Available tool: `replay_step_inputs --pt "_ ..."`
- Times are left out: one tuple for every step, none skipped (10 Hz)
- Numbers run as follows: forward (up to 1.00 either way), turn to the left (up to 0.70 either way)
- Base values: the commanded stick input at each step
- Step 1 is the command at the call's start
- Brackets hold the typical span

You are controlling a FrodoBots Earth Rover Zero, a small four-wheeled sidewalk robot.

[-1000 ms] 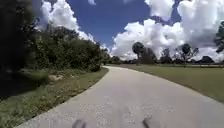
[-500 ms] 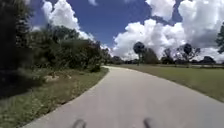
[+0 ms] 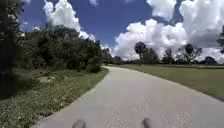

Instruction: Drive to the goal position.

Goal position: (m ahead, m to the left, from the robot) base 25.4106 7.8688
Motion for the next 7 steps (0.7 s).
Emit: replay_step_inputs --pt "0.70 0.01" --pt "0.70 0.01" --pt "0.70 0.01" --pt "0.70 0.01" --pt "0.70 0.01" --pt "0.70 0.01" --pt "0.70 0.01"
